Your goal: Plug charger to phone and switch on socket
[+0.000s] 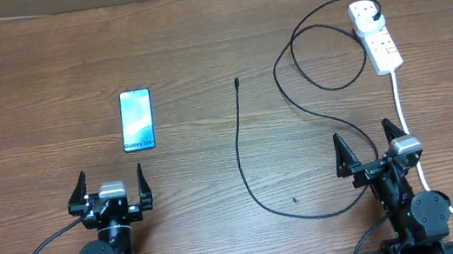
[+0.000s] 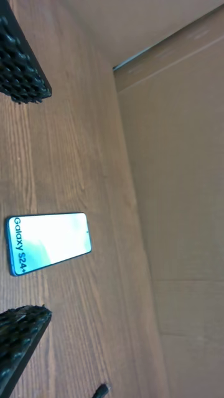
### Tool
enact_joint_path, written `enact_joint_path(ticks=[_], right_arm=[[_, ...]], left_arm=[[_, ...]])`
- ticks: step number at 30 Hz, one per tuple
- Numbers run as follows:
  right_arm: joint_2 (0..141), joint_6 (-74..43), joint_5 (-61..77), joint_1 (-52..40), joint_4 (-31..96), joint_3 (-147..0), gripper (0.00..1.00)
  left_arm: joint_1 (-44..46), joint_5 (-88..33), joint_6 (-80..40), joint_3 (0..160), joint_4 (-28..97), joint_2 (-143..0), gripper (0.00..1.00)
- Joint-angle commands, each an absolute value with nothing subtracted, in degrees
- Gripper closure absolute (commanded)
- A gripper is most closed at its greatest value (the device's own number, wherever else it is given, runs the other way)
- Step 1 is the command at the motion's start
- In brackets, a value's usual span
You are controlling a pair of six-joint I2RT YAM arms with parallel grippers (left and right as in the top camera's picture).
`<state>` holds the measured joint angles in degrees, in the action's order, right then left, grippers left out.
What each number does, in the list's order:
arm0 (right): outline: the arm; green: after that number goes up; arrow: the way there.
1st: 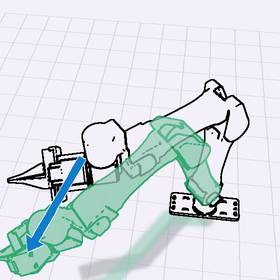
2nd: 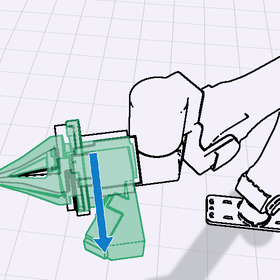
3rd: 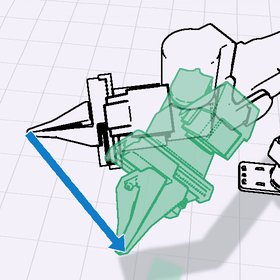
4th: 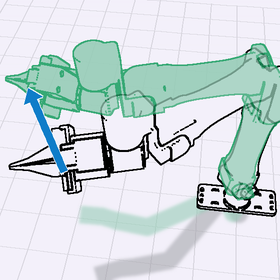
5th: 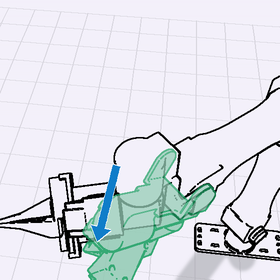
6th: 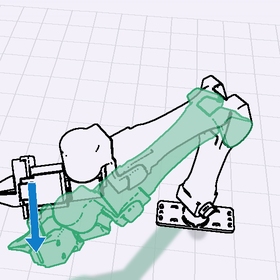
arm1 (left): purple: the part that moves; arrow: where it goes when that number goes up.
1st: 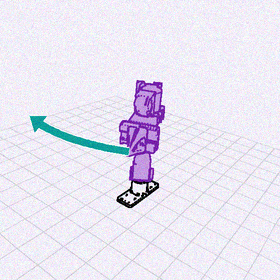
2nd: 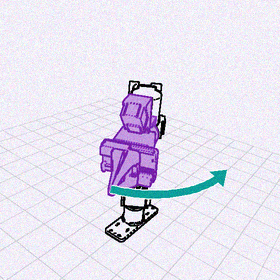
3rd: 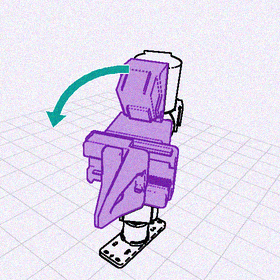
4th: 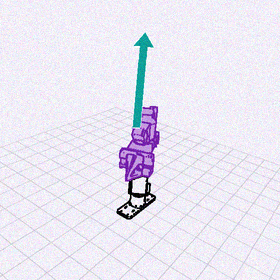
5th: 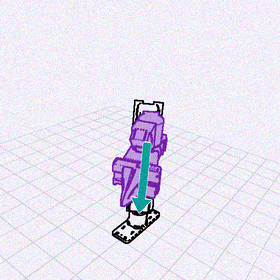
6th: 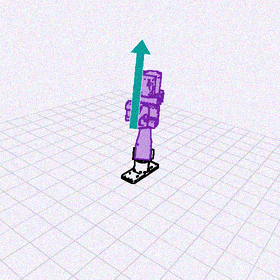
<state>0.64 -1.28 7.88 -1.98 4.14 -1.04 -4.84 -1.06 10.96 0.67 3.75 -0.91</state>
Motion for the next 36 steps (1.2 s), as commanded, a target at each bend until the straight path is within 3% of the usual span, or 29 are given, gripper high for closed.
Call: enact_joint_path(ticks=[1,18,30,36], right_arm=[[0.2,-1.2,7.3,-2.2,4.0,-0.5,0.0],[0.2,-1.2,7.3,-2.2,4.0,-0.5,0.0],[0.2,-1.2,7.3,-2.2,4.0,-0.5,0.0],[0.2,-1.2,7.3,-2.2,4.0,-0.5,0.0]], left_arm=[[-4.5,-0.4,11.8,0.3,3.1,-0.3,0.0],[-4.5,0.4,8.1,7.2,2.8,-3.7,0.0],[-4.5,-4.4,8.1,28.0,4.8,-30.4,0.0],[-4.4,-8.6,7.4,49.7,22.9,-49.8,0.0]])
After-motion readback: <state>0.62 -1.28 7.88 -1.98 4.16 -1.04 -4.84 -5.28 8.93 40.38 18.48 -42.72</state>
